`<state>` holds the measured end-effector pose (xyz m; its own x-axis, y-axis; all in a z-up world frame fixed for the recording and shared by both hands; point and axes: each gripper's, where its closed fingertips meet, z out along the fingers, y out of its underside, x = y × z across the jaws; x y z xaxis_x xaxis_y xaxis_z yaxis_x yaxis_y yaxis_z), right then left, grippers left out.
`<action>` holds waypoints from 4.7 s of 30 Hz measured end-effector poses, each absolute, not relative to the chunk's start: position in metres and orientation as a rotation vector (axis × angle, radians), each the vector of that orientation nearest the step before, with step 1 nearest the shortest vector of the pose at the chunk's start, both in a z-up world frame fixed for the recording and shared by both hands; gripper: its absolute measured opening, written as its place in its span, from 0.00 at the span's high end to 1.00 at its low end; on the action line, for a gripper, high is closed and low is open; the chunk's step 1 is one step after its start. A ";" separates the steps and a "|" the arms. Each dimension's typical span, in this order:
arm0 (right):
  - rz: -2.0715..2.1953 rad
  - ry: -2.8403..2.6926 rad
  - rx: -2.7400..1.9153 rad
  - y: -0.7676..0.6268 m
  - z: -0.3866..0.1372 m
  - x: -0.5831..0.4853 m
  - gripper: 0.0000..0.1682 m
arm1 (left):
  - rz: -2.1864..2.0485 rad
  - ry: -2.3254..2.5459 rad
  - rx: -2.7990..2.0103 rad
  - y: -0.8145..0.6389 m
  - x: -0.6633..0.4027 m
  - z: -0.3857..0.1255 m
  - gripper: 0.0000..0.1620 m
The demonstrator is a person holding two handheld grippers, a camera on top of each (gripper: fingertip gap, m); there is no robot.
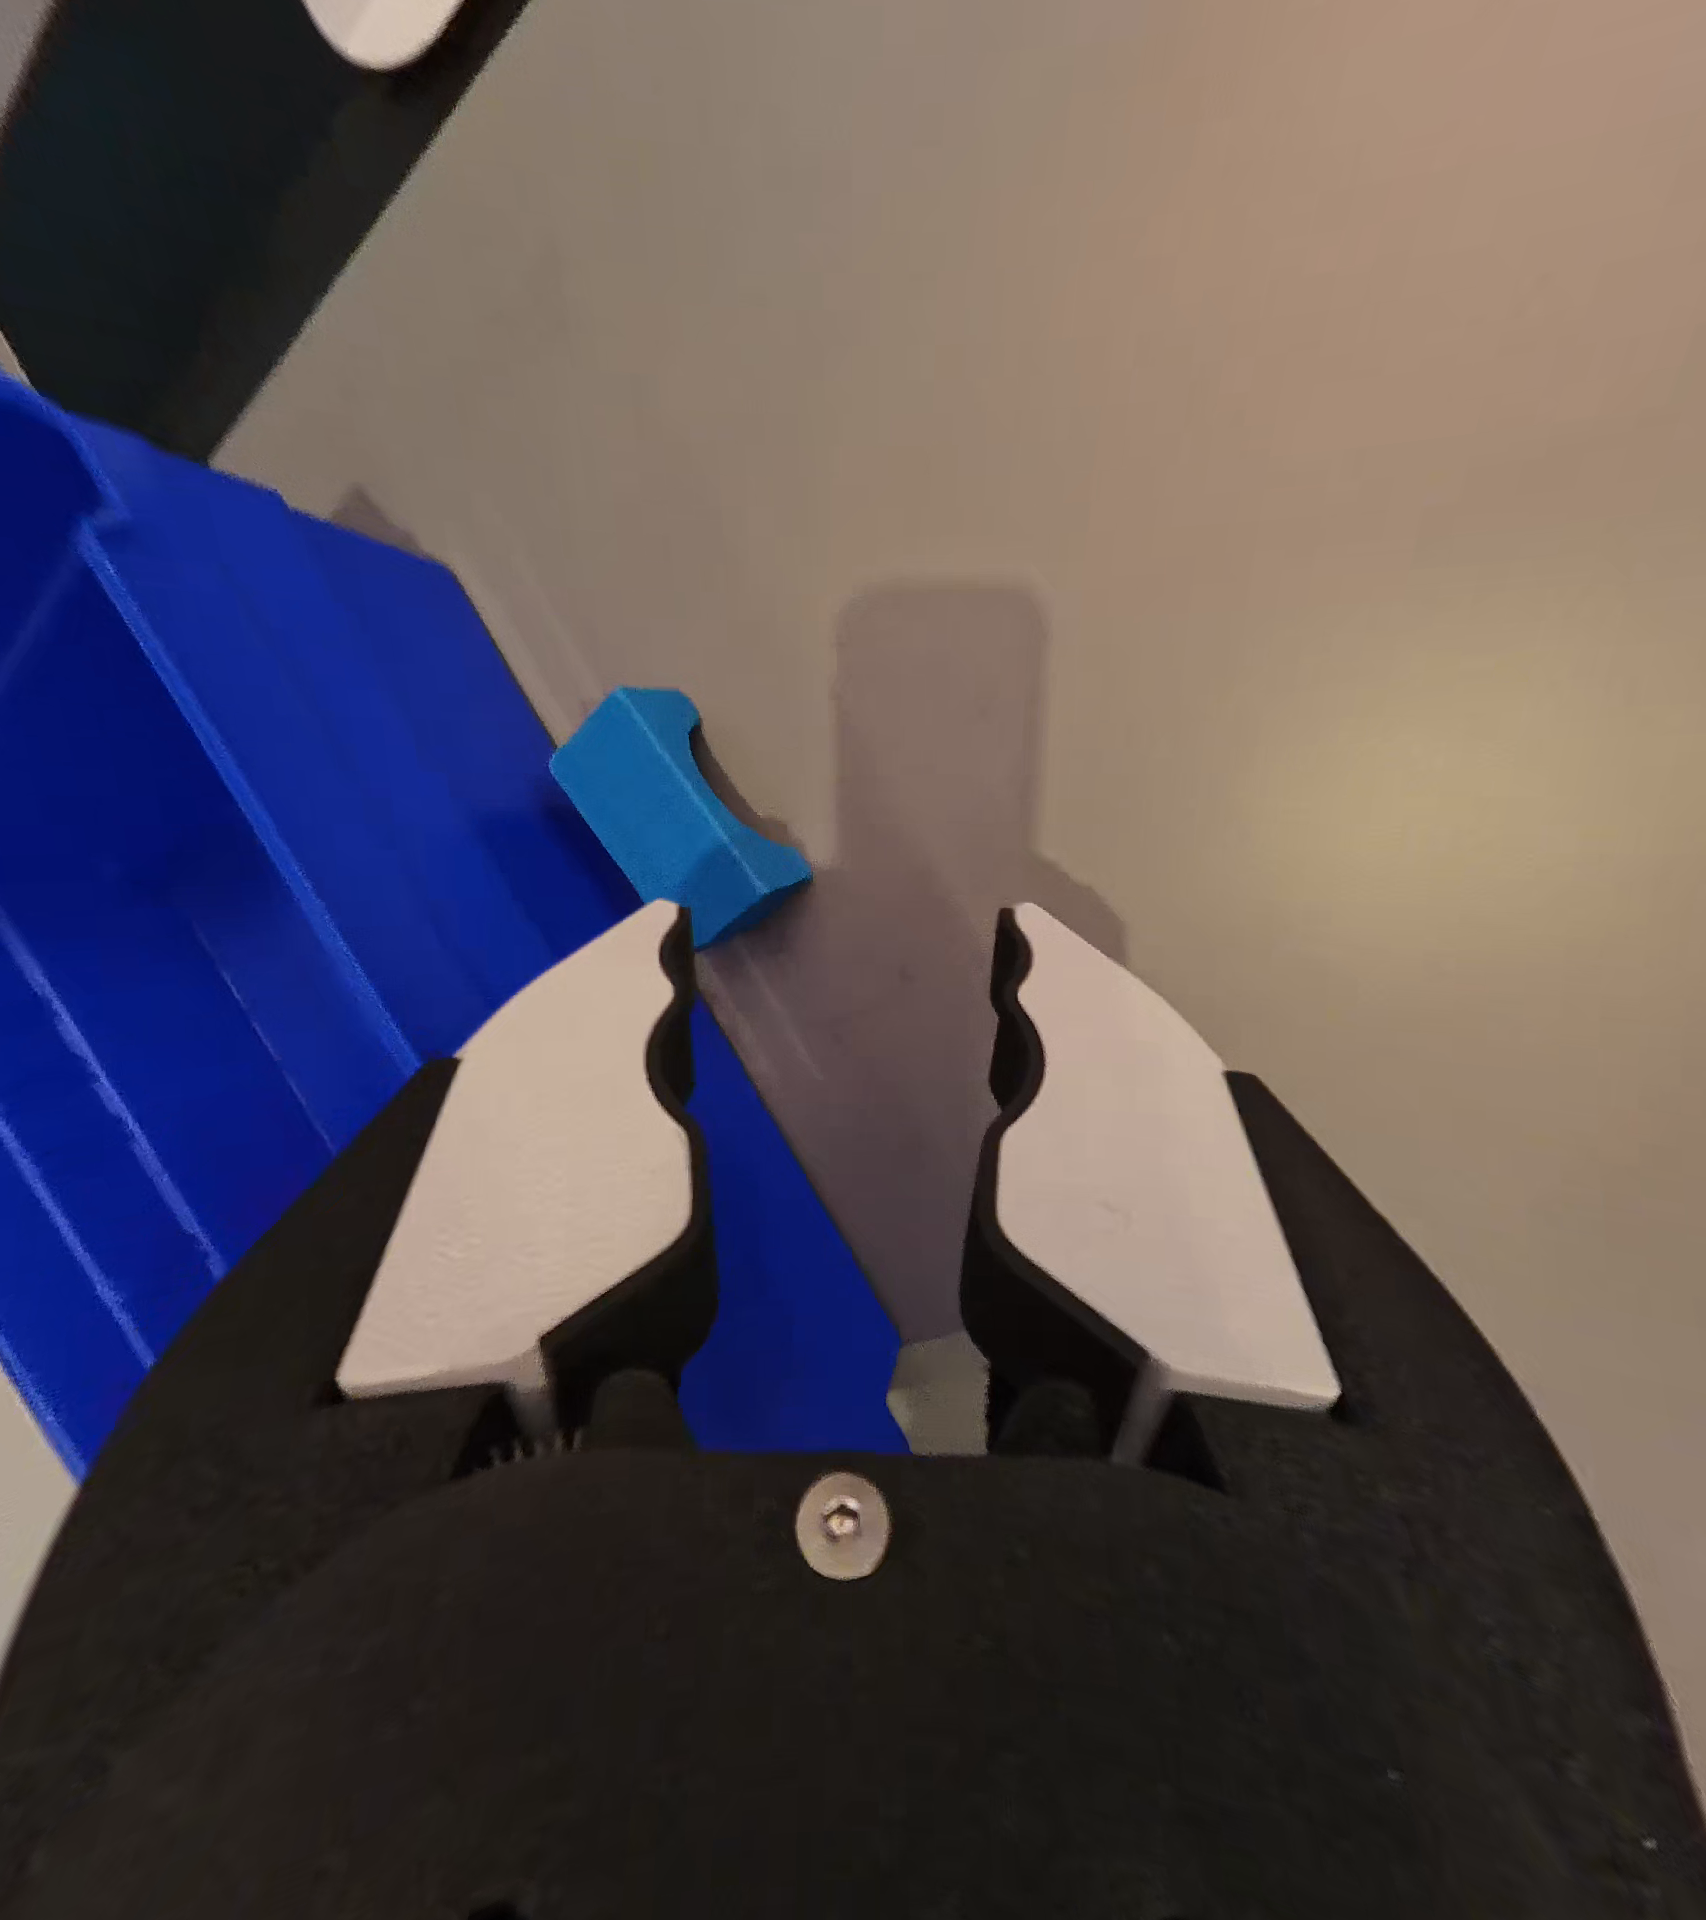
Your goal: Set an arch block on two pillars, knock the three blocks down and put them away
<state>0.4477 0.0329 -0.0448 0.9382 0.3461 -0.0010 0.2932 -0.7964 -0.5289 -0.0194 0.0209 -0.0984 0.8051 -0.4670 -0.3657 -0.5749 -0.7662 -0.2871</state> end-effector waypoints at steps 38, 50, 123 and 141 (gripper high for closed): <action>0.267 -0.656 -2.319 0.043 -0.018 0.409 0.82 | 0.556 0.614 -2.868 0.046 -0.036 -0.140 0.78; 0.702 -1.272 -1.809 -0.009 0.036 0.234 0.79 | -0.284 1.158 -2.235 -0.006 0.098 -0.040 0.78; 0.249 -0.557 -3.085 -0.001 -0.129 0.352 0.94 | -0.205 0.508 -2.997 -0.009 -0.143 -0.124 0.73; 0.232 -0.548 -2.980 0.030 -0.133 0.335 0.91 | -0.170 0.923 -2.921 -0.022 -0.063 -0.125 0.60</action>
